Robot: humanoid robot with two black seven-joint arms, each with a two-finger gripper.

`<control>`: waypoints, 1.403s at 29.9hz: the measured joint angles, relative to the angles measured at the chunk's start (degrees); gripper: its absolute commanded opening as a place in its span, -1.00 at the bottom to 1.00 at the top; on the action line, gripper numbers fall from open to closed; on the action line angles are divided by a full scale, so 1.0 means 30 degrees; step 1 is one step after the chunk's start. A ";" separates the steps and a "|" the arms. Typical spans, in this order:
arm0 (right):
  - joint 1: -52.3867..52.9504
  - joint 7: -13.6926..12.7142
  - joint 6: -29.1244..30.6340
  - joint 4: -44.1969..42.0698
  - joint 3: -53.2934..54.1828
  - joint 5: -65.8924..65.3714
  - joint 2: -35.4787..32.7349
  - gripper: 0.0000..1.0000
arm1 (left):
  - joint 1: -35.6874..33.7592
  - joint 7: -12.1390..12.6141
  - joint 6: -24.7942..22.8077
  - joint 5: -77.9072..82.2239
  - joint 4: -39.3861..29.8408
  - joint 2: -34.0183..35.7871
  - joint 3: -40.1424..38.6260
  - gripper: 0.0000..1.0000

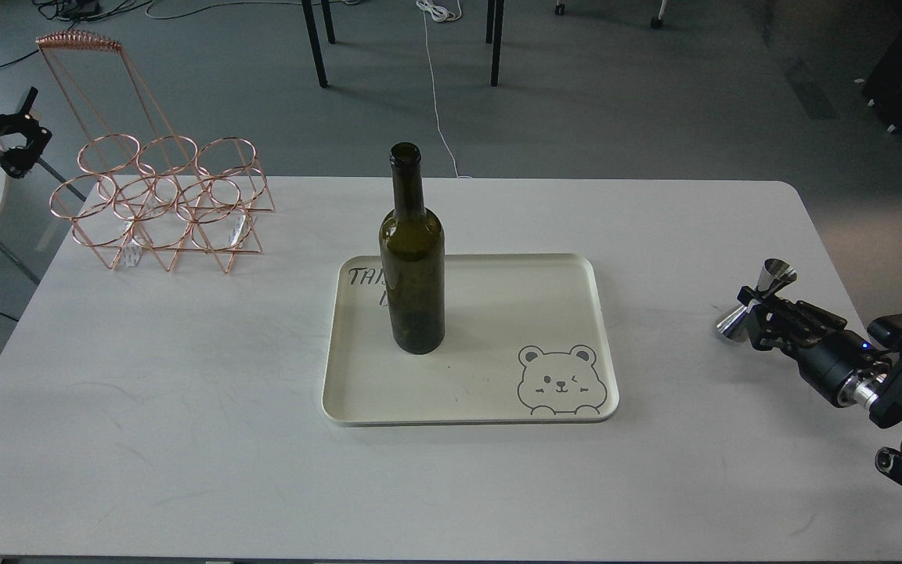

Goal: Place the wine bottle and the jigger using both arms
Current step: 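Carry the jigger off the tray toward the table edge with the right gripper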

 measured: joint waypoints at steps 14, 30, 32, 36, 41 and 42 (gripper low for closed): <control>0.0015 0.0000 0.0000 0.0130 -0.0114 0.0055 -0.0076 -0.24 | -0.0039 0.0000 0.0008 -0.0011 -0.0001 0.0018 -0.0031 0.97; -0.0550 -0.0001 -0.0001 0.2242 -0.0463 0.0081 -0.1470 0.37 | -0.0038 -0.0047 0.0064 -0.0045 -0.0030 0.0057 -0.0093 0.97; -0.0879 -0.0001 -0.0001 0.3118 -0.0370 0.0108 -0.2101 0.37 | -0.0039 -0.0055 0.0063 -0.0069 -0.0030 0.0063 -0.0110 0.97; -0.1596 0.0000 -0.0001 0.4115 -0.0190 0.0121 -0.3237 0.36 | -0.0039 -0.0057 0.0048 -0.0079 -0.0042 0.0229 -0.0118 0.97; -0.1856 -0.0001 -0.0001 0.5173 -0.0131 0.1330 -0.5118 0.42 | -0.0038 0.0049 0.0011 -0.0077 -0.0082 0.0494 -0.0057 0.97; -0.1852 -0.0001 -0.0001 0.5433 -0.0137 0.1990 -0.5490 0.44 | -0.0038 0.0098 0.0011 -0.0057 -0.0090 0.0497 -0.0012 0.97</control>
